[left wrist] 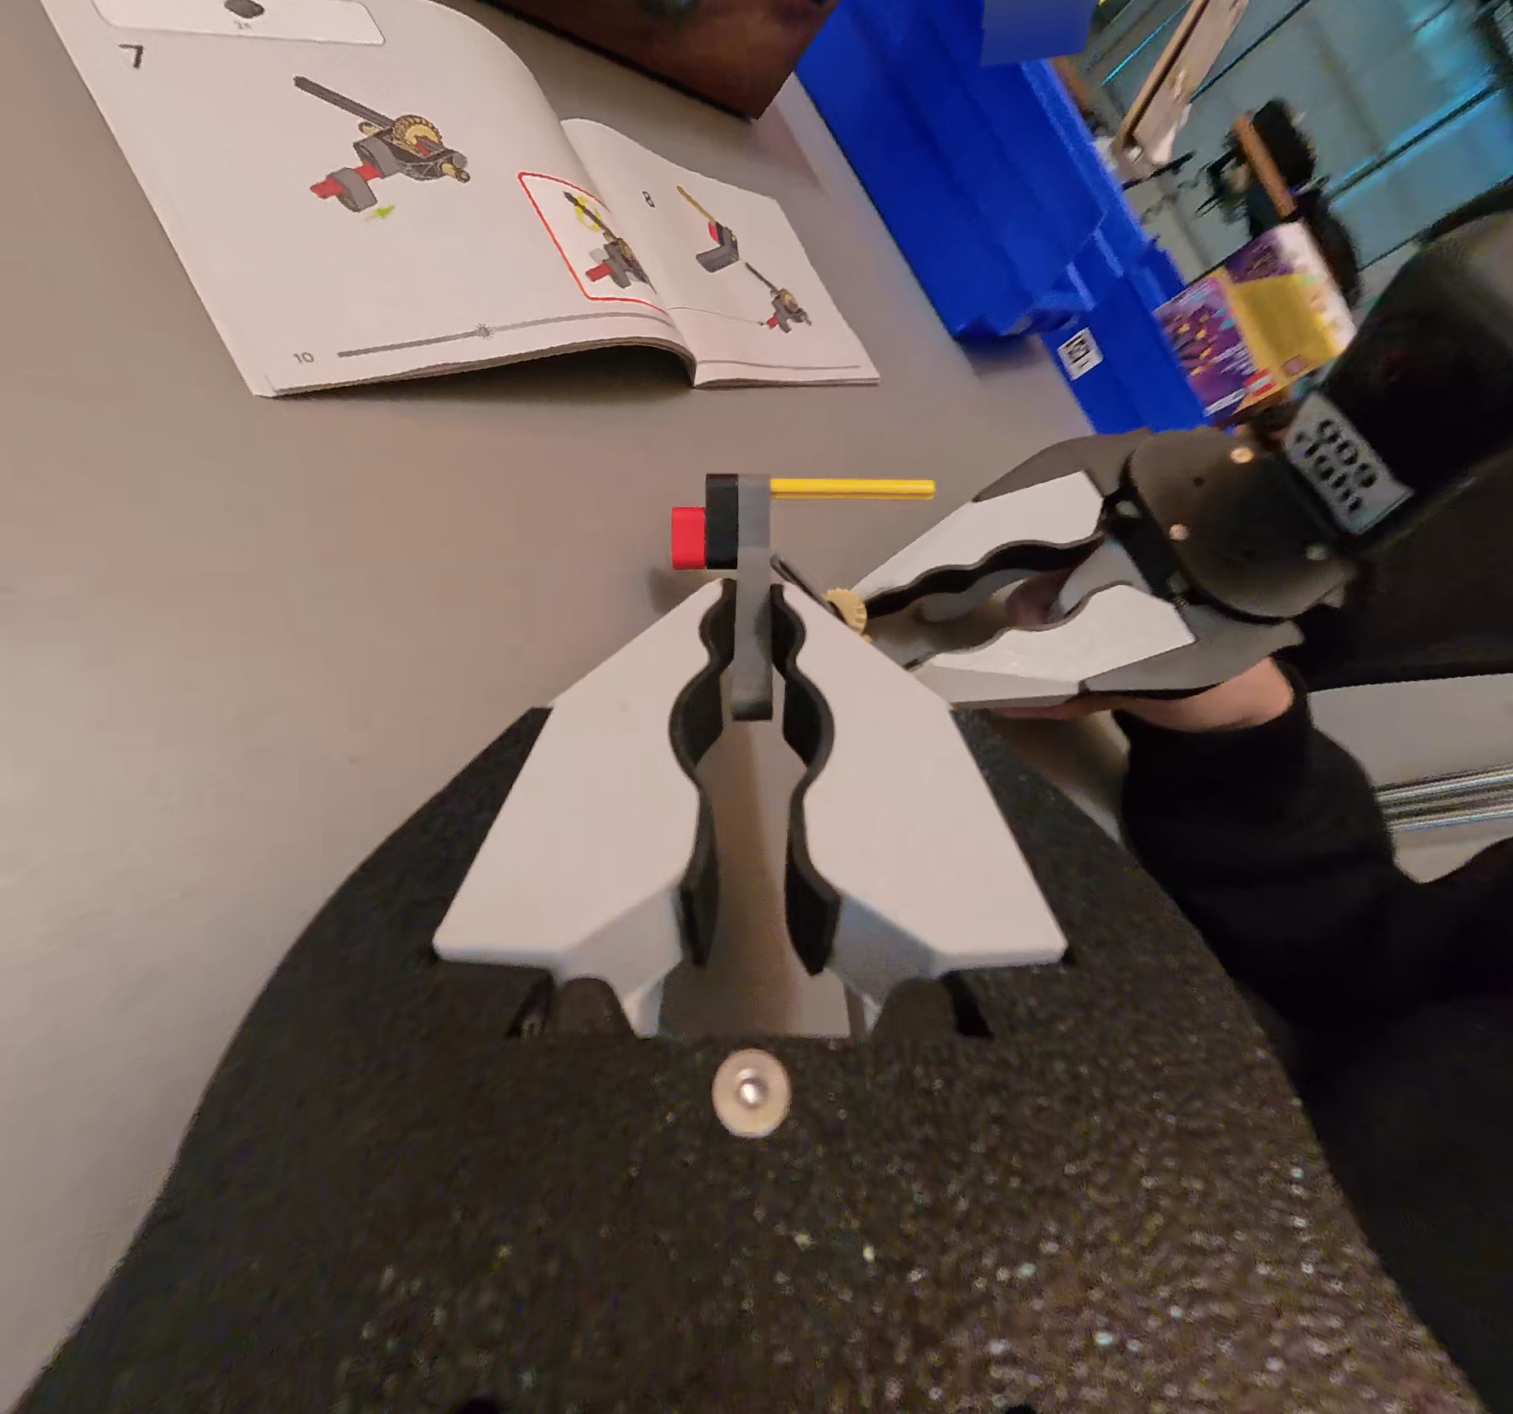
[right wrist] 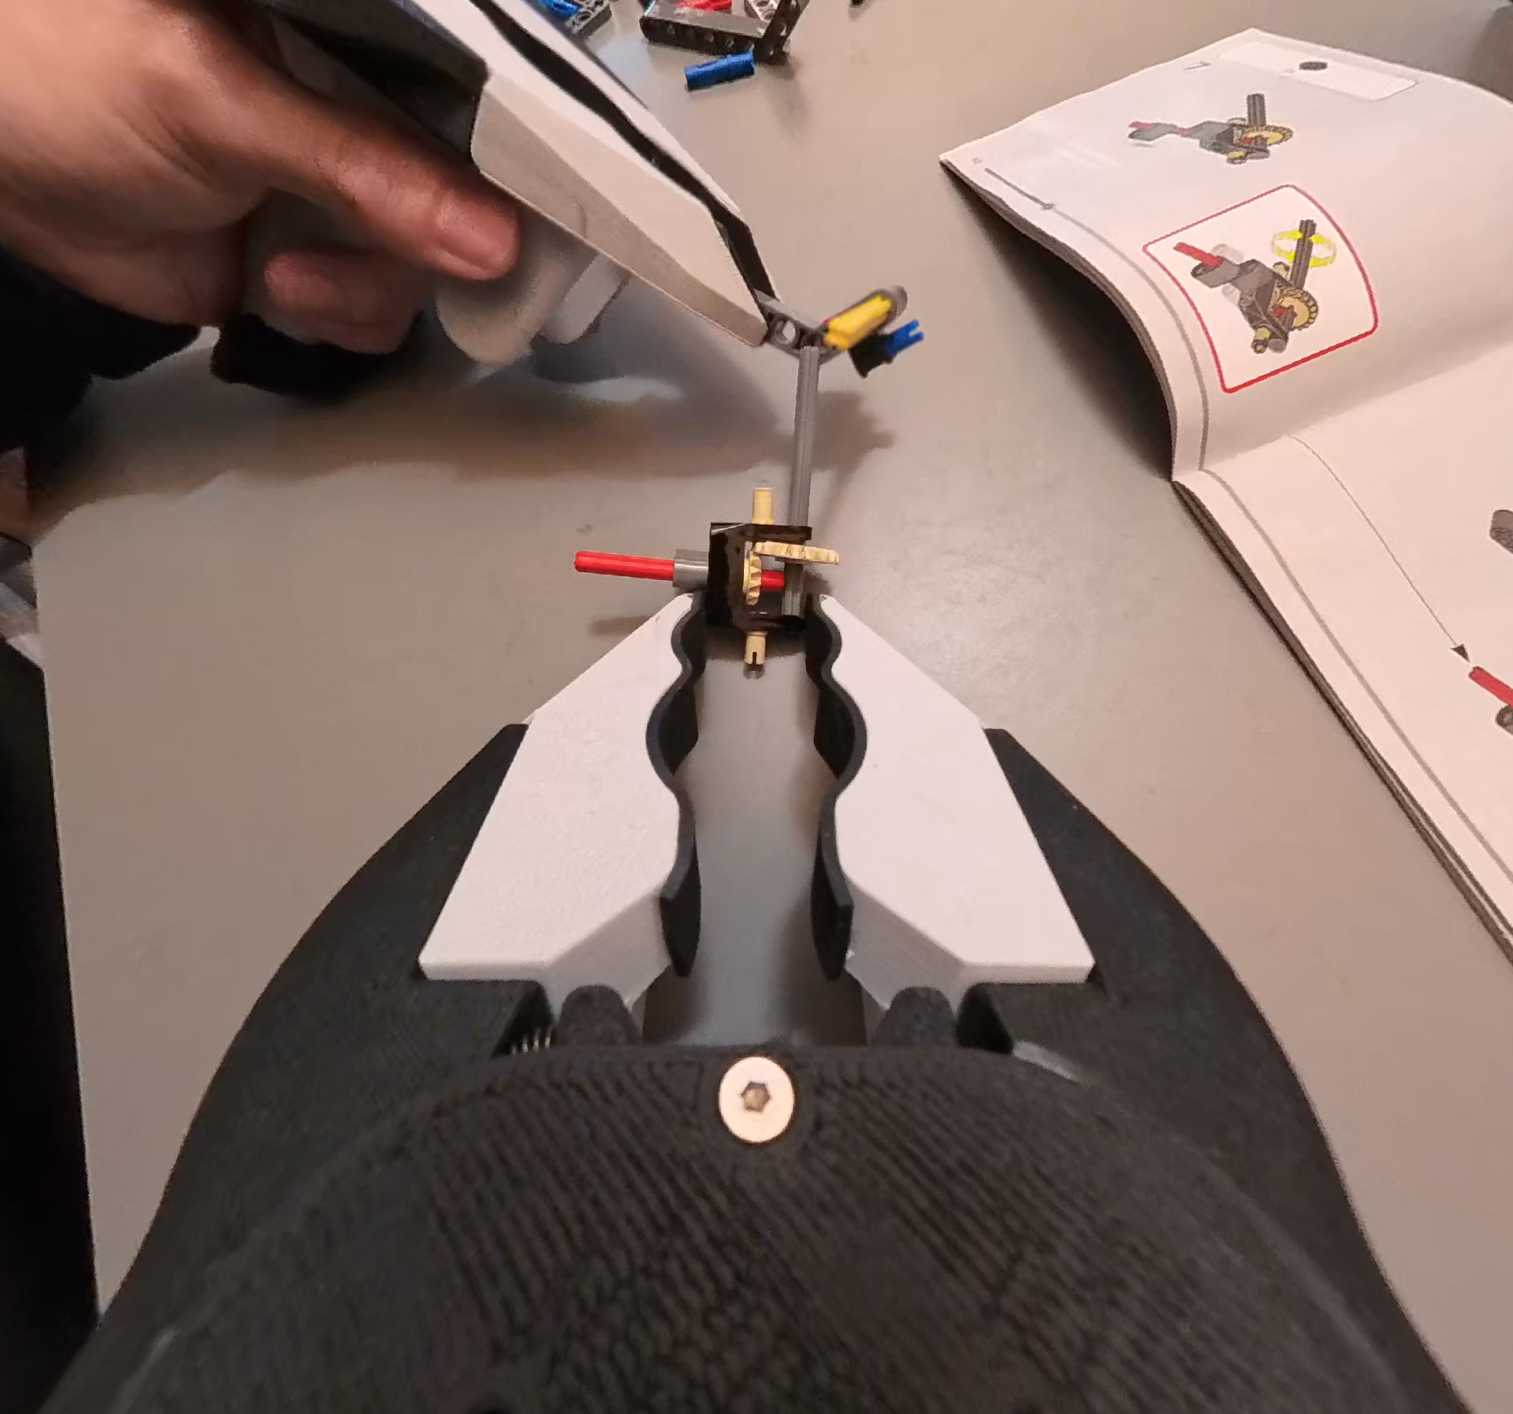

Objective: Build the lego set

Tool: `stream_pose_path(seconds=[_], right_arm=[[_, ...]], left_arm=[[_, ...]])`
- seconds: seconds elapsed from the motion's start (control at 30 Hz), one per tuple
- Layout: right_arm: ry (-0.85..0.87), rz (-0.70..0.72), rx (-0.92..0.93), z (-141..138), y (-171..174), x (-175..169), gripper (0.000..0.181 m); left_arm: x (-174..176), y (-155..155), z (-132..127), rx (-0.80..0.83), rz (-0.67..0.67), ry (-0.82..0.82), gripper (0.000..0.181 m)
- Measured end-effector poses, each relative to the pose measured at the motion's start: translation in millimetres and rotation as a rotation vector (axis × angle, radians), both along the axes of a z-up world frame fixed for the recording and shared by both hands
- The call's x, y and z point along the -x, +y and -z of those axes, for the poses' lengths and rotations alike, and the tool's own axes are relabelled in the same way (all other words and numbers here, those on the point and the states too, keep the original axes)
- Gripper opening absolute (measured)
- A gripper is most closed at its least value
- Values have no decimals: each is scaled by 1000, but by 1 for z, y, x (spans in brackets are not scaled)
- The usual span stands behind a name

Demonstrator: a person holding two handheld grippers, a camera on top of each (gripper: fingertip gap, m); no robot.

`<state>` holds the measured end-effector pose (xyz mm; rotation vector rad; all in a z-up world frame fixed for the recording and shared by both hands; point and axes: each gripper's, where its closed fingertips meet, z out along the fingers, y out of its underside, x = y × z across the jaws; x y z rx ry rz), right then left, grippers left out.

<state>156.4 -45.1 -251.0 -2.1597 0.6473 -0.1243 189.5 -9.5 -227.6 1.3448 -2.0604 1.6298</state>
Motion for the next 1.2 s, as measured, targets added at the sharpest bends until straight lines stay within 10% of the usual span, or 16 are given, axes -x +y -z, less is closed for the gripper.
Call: stream_pose_path(seconds=[1.2], right_arm=[[-258, -95, 140, 1, 8, 7, 30]], left_arm=[[-17, 16, 1, -349, -113, -293, 6]])
